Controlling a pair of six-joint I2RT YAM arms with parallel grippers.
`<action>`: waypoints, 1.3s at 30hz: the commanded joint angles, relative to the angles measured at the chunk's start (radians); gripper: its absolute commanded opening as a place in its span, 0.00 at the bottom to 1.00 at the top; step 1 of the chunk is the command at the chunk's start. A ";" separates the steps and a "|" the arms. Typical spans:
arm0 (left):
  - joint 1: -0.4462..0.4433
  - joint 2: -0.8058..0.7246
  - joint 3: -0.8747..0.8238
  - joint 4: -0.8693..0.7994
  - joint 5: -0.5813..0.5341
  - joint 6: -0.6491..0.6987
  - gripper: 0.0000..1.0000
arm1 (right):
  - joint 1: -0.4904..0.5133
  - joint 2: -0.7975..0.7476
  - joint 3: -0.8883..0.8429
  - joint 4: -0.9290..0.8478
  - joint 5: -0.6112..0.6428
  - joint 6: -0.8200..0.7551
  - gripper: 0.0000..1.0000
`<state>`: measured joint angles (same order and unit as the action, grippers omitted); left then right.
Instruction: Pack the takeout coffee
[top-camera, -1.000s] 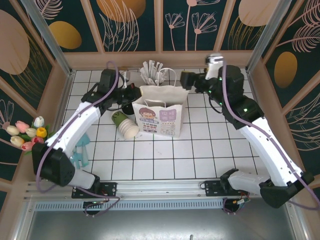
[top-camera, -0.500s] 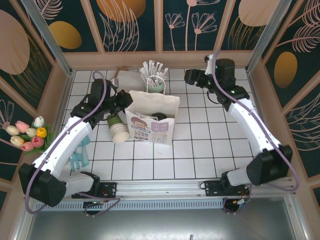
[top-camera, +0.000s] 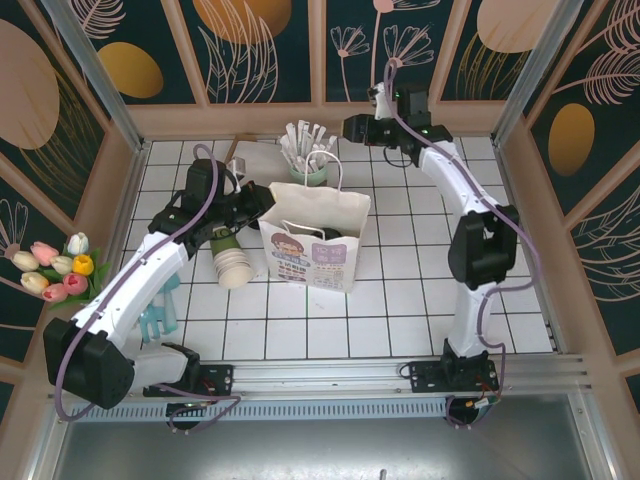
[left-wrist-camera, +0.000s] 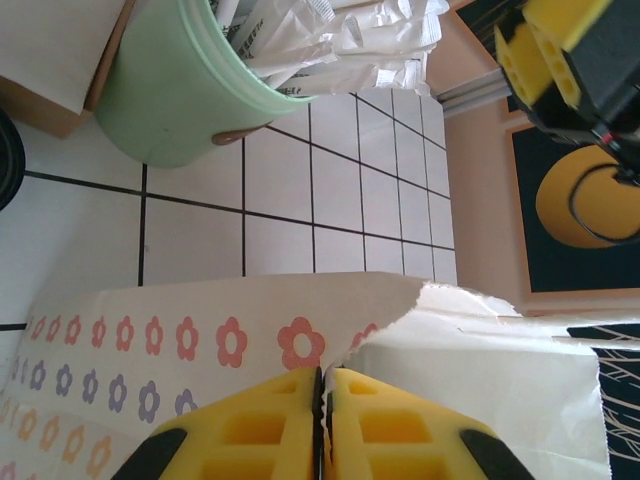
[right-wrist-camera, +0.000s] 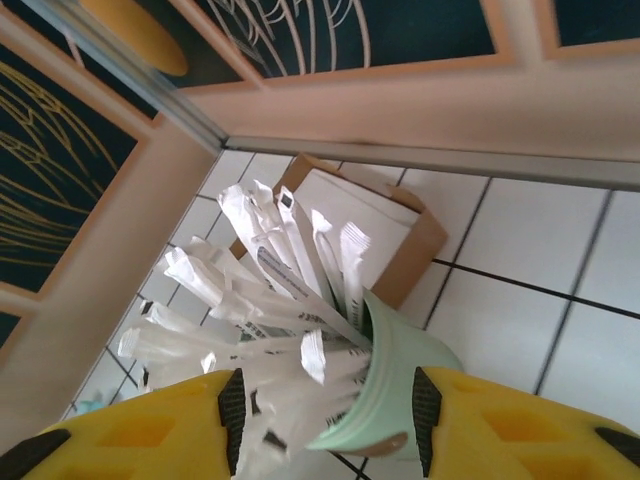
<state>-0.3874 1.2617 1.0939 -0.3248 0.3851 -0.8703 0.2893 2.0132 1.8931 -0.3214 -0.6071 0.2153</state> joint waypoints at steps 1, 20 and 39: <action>-0.005 -0.003 -0.019 0.032 0.020 -0.029 0.15 | 0.031 0.076 0.118 -0.069 -0.075 0.002 0.48; -0.005 0.036 0.004 -0.011 0.009 0.066 0.25 | 0.071 0.107 0.199 -0.039 0.011 -0.028 0.00; 0.021 -0.014 0.080 0.067 -0.025 0.247 0.94 | 0.085 -0.414 0.112 -0.099 0.212 -0.234 0.00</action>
<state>-0.3801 1.2903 1.1469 -0.3103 0.3878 -0.6823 0.3599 1.6806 2.0415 -0.3813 -0.4641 0.0734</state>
